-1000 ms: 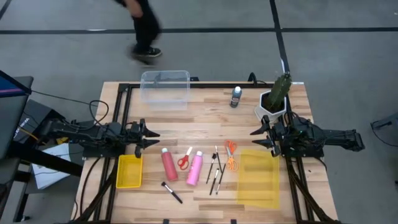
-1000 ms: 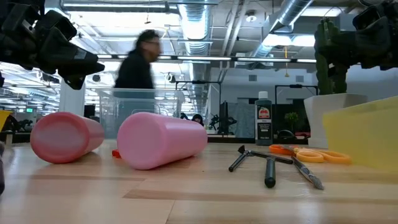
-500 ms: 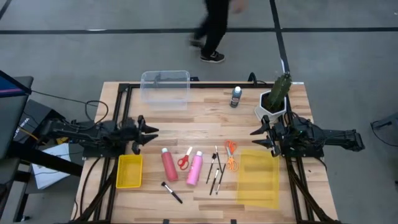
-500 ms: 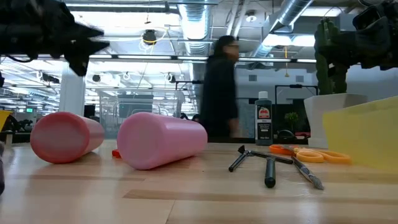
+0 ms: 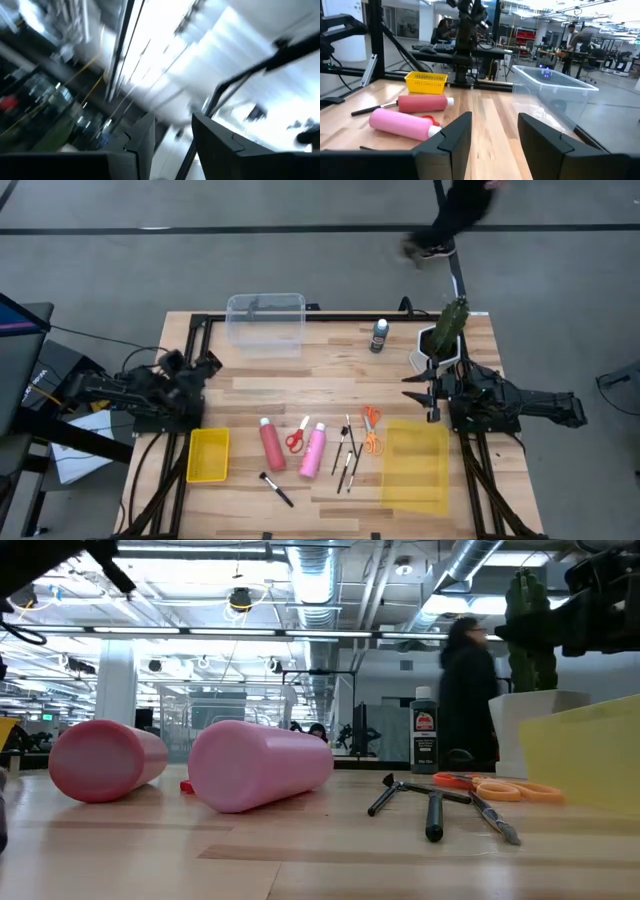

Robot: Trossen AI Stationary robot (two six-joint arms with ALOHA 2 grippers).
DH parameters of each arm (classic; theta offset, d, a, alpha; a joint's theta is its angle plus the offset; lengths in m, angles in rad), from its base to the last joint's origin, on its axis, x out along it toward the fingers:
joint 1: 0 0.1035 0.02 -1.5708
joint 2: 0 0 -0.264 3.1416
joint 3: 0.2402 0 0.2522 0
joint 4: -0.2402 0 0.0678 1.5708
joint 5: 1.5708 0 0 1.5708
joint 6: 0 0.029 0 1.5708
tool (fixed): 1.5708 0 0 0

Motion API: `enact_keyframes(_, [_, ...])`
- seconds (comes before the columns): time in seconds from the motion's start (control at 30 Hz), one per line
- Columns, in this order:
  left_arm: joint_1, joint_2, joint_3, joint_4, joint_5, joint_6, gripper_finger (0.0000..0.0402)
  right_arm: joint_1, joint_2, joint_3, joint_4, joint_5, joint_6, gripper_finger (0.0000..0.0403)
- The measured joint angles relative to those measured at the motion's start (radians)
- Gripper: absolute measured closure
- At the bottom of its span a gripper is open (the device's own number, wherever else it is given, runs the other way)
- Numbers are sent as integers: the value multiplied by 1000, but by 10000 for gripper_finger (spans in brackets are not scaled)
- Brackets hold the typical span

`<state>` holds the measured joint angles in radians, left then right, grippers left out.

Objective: Pick & Place Paint Supplies
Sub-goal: Put the black paint bottle into the transparent bin

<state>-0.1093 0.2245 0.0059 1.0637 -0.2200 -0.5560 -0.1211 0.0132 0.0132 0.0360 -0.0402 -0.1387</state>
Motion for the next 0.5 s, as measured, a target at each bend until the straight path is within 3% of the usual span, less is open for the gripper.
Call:
enact_keyframes(0.17, [0, 0, 0, 109, 0, 0, 276, 3, 0, 0, 48, -5, 92, 246])
enact_keyframes(0.33, [0, 0, 0, 116, -4, 0, 276, 2, 0, 0, 194, -8, 394, 246])
enact_keyframes(0.5, [0, 0, 0, 114, -93, 3, 276, 3, 0, 1, 399, 11, 674, 246])
